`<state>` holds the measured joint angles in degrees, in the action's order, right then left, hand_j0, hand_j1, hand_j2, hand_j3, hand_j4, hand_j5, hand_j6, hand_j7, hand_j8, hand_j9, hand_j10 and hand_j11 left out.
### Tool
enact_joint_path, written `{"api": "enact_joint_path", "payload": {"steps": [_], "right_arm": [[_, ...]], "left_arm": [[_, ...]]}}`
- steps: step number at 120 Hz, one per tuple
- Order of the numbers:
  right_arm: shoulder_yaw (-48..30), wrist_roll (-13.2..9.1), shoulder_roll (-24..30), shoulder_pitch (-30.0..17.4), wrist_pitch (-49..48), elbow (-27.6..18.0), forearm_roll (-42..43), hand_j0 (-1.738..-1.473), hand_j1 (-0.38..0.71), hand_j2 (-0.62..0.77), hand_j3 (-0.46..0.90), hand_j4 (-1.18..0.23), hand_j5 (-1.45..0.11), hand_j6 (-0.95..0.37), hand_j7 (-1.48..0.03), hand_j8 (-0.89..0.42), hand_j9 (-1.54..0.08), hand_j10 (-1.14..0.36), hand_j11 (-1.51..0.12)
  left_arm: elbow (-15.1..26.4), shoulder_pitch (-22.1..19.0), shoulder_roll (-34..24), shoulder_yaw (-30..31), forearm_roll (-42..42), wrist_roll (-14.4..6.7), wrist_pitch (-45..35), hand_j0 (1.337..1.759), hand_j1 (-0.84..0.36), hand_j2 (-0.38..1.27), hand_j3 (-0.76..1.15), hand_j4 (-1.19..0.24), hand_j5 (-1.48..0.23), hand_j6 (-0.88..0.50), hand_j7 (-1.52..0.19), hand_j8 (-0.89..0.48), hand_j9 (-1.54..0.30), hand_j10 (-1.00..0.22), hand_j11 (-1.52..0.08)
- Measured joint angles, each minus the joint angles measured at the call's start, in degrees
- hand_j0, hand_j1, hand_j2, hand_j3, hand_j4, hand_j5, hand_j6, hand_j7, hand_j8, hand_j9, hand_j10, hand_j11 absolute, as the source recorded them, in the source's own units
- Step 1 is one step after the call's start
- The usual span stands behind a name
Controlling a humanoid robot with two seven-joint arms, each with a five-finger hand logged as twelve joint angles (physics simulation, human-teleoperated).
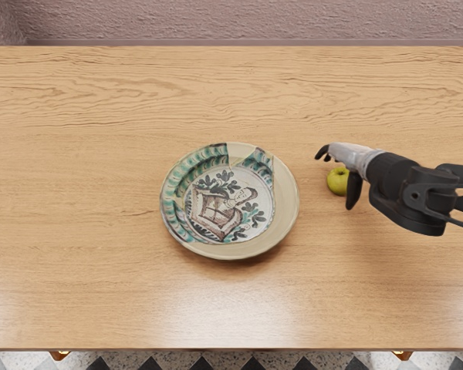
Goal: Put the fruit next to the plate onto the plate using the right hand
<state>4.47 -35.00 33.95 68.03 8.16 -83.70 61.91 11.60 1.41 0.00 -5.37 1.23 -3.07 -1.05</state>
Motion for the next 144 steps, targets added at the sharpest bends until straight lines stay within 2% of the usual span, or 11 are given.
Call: {"api": "enact_joint_path", "payload": {"steps": [82,111,144], "right_arm": [[0.63,0.00,-0.68,-0.53,0.10,1.77,0.41,-1.658,0.12,-0.07,0.00,-0.39,-0.51,-0.40,-0.51,-0.40,-0.51,-0.39,-0.51],[0.62,0.00,-1.28,-0.61,0.12,2.49,0.44,-1.658,0.21,-0.09,0.00,-0.47,-0.60,-0.47,-0.60,-0.41,-0.61,-0.47,-0.61],[0.60,0.00,-1.34,-0.63,0.00,3.21,0.37,-1.653,0.26,0.12,0.00,-0.61,-0.79,-0.46,-0.79,-0.39,-0.80,-0.60,-0.80]], "left_arm": [[0.00,0.00,0.00,0.00,0.00,0.00,0.00,1.658,0.35,0.00,0.00,0.00,0.00,0.00,0.00,0.00,0.00,0.00,0.00],[0.00,0.00,0.00,0.00,0.00,0.00,0.00,1.658,0.35,0.00,0.00,0.00,0.00,0.00,0.00,0.00,0.00,0.00,0.00],[0.00,0.00,0.00,-0.01,0.00,0.00,0.00,1.658,0.35,0.00,0.00,0.00,0.00,0.00,0.00,0.00,0.00,0.00,0.00]]}}
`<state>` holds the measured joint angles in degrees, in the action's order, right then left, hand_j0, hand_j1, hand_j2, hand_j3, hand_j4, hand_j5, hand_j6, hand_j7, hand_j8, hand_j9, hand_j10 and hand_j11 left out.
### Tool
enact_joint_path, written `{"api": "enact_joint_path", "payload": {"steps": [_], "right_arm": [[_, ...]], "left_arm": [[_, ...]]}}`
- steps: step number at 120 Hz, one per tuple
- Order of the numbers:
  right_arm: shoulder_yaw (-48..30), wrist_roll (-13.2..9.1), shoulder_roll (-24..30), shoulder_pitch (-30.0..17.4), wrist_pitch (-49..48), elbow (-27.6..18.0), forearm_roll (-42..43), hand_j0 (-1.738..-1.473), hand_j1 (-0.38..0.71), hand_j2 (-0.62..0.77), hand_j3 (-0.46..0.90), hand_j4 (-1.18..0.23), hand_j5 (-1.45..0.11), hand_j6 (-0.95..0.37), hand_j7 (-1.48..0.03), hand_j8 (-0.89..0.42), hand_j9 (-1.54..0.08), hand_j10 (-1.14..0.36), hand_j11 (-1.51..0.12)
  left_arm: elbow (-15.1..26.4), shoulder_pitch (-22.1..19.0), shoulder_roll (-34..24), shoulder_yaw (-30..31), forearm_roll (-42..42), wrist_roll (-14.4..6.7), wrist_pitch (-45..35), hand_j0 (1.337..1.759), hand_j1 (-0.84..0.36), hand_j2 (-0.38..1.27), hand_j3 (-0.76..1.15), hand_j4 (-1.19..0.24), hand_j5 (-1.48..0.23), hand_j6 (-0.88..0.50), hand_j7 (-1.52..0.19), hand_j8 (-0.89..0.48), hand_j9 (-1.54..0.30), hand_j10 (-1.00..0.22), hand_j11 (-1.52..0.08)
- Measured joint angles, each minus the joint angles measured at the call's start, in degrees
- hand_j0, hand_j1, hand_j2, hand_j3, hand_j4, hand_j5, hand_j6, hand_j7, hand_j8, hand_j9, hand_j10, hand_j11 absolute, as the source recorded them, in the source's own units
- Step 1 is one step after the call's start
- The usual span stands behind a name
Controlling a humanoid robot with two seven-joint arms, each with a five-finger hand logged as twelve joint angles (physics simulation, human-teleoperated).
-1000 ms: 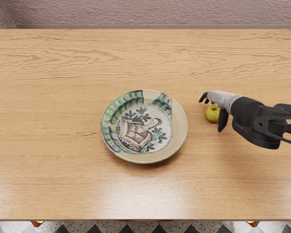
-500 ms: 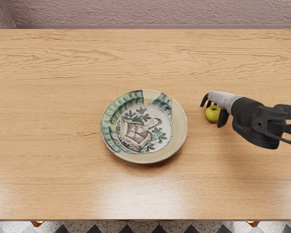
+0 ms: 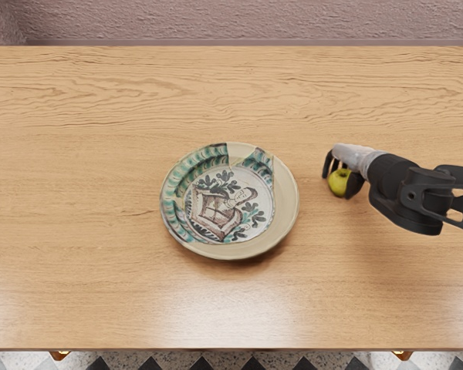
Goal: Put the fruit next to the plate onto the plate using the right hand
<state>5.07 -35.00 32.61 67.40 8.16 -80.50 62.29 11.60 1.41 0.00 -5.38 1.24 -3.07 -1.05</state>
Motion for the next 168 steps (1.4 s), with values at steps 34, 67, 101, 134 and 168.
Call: {"api": "enact_joint_path", "payload": {"steps": [34,67,101,134,168], "right_arm": [[-0.71,0.05,-0.09,0.06,-0.15,1.45,-0.65,-1.651,0.20,0.15,0.00,-0.68,-0.92,-0.48,-0.90,-0.42,-0.94,-0.66,-0.94],[-5.82,0.07,-0.86,1.06,-2.58,1.50,-1.00,-1.652,0.18,0.12,0.00,-0.70,-0.96,-0.47,-0.93,-0.41,-0.98,-0.65,-1.00],[-9.18,0.06,-5.81,5.44,-4.91,1.29,-3.34,-1.653,0.19,0.16,0.00,-0.70,-0.98,-0.46,-0.94,-0.40,-0.99,-0.64,-1.01],[-10.28,0.06,-11.40,7.09,-5.21,1.55,-4.18,-1.656,0.21,0.20,0.00,-0.69,-1.00,-0.45,-0.94,-0.39,-1.00,-0.62,-1.02],[-10.23,0.06,-15.11,6.13,-5.14,1.41,-4.48,-1.656,0.22,0.22,0.00,-0.69,-0.99,-0.46,-0.94,-0.40,-0.98,-0.63,-1.01]], "left_arm": [[0.00,0.00,0.00,0.00,0.00,0.00,0.00,1.658,0.35,0.00,0.00,0.00,0.00,0.00,0.00,0.00,0.00,0.00,0.00],[0.00,0.00,0.00,0.00,0.00,0.00,0.00,1.658,0.35,0.00,0.00,0.00,0.00,0.00,0.00,0.00,0.00,0.00,0.00],[0.00,0.00,0.00,0.00,0.00,0.00,0.00,1.658,0.35,0.00,0.00,0.00,0.00,0.00,0.00,0.00,0.00,0.00,0.00],[0.00,0.00,0.00,0.01,0.00,0.00,0.00,1.658,0.35,0.00,0.00,0.00,0.00,0.00,0.00,0.00,0.00,0.00,0.00],[0.00,0.00,0.00,0.01,0.00,0.00,0.00,1.658,0.35,0.00,0.00,0.00,0.00,0.00,0.00,0.00,0.00,0.00,0.00]]}}
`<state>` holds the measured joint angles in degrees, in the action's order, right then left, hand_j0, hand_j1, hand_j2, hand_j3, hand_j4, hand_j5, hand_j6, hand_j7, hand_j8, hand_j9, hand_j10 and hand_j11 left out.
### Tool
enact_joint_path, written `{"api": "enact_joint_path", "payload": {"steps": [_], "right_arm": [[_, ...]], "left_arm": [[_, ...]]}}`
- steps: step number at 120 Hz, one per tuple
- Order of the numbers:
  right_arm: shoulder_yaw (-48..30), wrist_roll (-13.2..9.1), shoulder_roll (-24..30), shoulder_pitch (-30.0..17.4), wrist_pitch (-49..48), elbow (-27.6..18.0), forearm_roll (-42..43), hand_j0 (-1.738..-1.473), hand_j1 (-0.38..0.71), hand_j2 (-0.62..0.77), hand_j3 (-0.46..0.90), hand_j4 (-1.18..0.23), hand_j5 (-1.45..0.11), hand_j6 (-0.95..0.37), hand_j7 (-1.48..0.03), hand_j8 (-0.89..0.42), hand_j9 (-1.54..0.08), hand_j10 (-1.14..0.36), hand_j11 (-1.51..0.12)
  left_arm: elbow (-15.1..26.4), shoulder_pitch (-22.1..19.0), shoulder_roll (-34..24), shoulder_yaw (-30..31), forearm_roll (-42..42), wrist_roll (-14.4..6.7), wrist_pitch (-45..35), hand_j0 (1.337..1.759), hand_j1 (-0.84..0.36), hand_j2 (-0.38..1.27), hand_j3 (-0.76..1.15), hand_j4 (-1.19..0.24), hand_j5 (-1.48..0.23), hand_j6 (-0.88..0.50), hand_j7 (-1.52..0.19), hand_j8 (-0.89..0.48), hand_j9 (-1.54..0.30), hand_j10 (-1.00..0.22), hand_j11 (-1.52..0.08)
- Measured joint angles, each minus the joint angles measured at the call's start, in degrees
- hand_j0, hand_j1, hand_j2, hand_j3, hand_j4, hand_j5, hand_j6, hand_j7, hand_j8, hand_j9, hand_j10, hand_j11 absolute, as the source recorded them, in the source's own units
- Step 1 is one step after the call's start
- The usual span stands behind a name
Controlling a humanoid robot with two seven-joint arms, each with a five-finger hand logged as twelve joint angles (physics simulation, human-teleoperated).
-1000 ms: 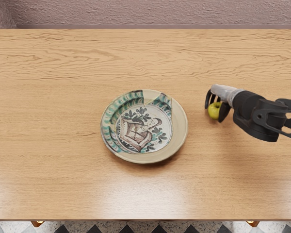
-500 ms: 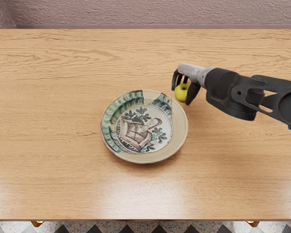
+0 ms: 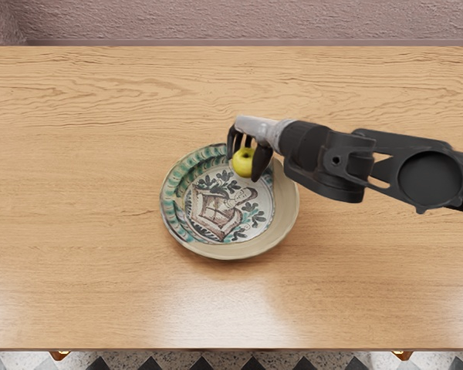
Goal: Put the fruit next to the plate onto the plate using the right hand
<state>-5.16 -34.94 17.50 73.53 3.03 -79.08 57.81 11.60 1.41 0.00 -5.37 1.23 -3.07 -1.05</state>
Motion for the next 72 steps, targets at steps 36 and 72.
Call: {"api": "enact_joint_path", "payload": {"steps": [36,72], "right_arm": [[-0.39,-0.03,-0.88,-2.11,0.81,0.02,-1.01,-1.655,0.09,0.16,0.00,-0.54,-0.76,-0.37,-0.73,-0.32,-0.76,-0.50,-0.78],[-6.79,-0.06,6.17,-1.84,-3.21,-3.86,-11.60,-1.657,-0.23,0.03,0.00,-0.14,-0.19,-0.10,-0.19,-0.09,-0.19,-0.13,-0.20]], "left_arm": [[0.00,0.00,0.00,0.00,0.00,0.00,0.00,1.658,0.35,0.00,0.00,0.00,0.00,0.00,0.00,0.00,0.00,0.00,0.00],[0.00,0.00,0.00,0.00,0.00,0.00,0.00,1.658,0.35,0.00,0.00,0.00,0.00,0.00,0.00,0.00,0.00,0.00,0.00]]}}
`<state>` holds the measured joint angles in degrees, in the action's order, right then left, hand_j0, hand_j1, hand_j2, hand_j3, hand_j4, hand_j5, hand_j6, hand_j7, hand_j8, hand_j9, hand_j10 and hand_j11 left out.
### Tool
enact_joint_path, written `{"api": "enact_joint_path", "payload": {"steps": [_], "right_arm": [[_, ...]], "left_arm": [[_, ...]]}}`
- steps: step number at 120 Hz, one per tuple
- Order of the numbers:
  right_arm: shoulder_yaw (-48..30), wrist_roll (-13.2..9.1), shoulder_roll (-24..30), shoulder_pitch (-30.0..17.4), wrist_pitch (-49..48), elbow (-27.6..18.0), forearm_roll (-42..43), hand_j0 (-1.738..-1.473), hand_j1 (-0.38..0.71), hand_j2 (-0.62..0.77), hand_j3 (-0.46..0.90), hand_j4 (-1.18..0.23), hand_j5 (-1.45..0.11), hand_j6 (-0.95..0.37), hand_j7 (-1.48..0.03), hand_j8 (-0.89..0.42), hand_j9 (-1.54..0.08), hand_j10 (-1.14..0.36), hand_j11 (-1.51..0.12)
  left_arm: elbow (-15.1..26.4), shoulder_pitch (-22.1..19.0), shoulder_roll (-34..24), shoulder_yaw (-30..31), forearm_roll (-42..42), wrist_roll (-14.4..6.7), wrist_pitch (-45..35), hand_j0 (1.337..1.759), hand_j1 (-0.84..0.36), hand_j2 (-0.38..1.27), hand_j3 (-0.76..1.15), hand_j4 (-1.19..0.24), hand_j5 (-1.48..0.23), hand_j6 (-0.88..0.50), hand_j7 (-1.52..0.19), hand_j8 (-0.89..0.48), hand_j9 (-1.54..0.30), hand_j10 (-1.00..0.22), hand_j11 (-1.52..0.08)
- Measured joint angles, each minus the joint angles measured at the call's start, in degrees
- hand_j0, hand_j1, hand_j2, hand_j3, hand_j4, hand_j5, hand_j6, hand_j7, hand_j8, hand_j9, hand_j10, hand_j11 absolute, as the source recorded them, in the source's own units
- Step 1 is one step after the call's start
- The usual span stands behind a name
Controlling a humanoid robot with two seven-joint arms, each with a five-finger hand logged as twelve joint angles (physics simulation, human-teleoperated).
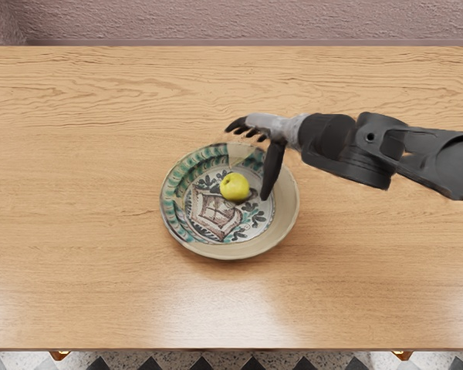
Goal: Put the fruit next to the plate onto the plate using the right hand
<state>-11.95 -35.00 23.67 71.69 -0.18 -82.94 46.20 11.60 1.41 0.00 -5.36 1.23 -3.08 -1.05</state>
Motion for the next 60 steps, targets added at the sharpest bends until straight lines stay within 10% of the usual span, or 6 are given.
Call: {"api": "enact_joint_path", "payload": {"steps": [34,60], "right_arm": [[-9.46,0.23,22.05,-1.27,-28.77,-0.94,-26.73,-1.658,-0.30,0.01,0.00,-0.05,-0.07,-0.04,-0.07,-0.04,-0.07,-0.05,-0.07],[-10.19,5.21,30.69,-3.28,-34.09,3.28,-34.81,-1.658,-0.32,0.00,0.00,-0.03,-0.04,-0.03,-0.04,-0.03,-0.04,-0.03,-0.04]], "left_arm": [[0.00,0.00,0.00,0.00,0.00,0.00,0.00,1.658,0.35,0.00,0.00,0.00,0.00,0.00,0.00,0.00,0.00,0.00,0.00],[0.00,0.17,0.00,0.00,0.01,0.00,0.00,1.658,0.35,0.00,0.00,0.00,0.00,0.00,0.00,0.00,0.00,0.00,0.00]]}}
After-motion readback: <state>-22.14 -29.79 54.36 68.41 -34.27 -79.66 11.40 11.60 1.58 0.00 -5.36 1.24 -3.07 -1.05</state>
